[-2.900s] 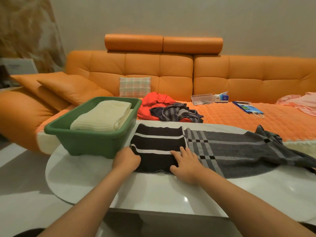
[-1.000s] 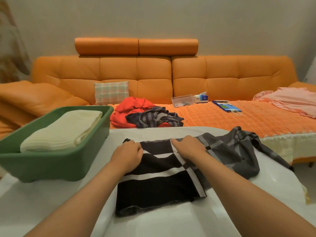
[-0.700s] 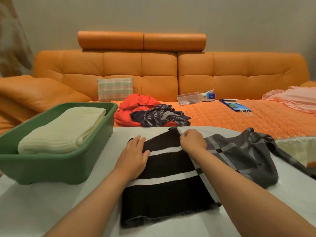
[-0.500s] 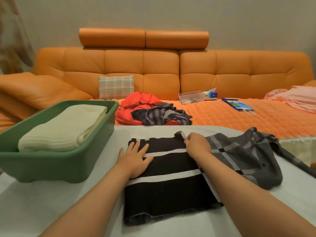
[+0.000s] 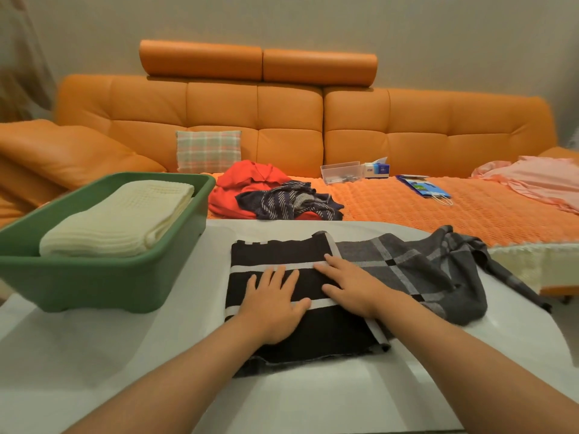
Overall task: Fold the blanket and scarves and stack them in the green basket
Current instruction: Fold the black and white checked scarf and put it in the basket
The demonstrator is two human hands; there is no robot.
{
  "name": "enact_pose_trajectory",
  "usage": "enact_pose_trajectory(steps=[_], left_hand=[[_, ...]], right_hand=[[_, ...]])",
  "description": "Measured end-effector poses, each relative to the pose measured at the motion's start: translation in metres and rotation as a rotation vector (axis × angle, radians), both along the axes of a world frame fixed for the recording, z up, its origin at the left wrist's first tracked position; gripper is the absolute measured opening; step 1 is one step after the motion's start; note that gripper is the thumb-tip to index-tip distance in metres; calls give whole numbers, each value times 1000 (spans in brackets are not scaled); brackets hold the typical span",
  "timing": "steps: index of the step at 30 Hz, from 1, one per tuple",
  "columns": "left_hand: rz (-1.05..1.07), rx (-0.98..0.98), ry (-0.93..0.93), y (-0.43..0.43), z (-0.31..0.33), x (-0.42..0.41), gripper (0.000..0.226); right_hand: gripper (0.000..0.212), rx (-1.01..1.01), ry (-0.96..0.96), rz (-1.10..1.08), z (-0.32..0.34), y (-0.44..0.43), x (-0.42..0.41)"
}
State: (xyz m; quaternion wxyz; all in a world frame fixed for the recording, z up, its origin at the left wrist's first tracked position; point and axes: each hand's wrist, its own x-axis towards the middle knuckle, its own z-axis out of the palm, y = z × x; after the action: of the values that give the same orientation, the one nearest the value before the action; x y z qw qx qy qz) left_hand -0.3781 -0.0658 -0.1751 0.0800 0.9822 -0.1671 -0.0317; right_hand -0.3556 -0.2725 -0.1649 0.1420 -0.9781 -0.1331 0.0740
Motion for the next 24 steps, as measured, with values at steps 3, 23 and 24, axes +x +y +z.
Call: enact_pose_trajectory(steps=[3, 23, 24], left_hand=[[-55, 70, 49, 19, -3, 6, 69], [-103, 168, -288, 28, 37, 34, 41], [-199, 32, -304, 15, 39, 26, 32]], right_hand=[[58, -55, -1, -31, 2, -2, -16], [34, 78, -154, -34, 38, -16, -36], [23, 64, -129, -50, 42, -27, -40]])
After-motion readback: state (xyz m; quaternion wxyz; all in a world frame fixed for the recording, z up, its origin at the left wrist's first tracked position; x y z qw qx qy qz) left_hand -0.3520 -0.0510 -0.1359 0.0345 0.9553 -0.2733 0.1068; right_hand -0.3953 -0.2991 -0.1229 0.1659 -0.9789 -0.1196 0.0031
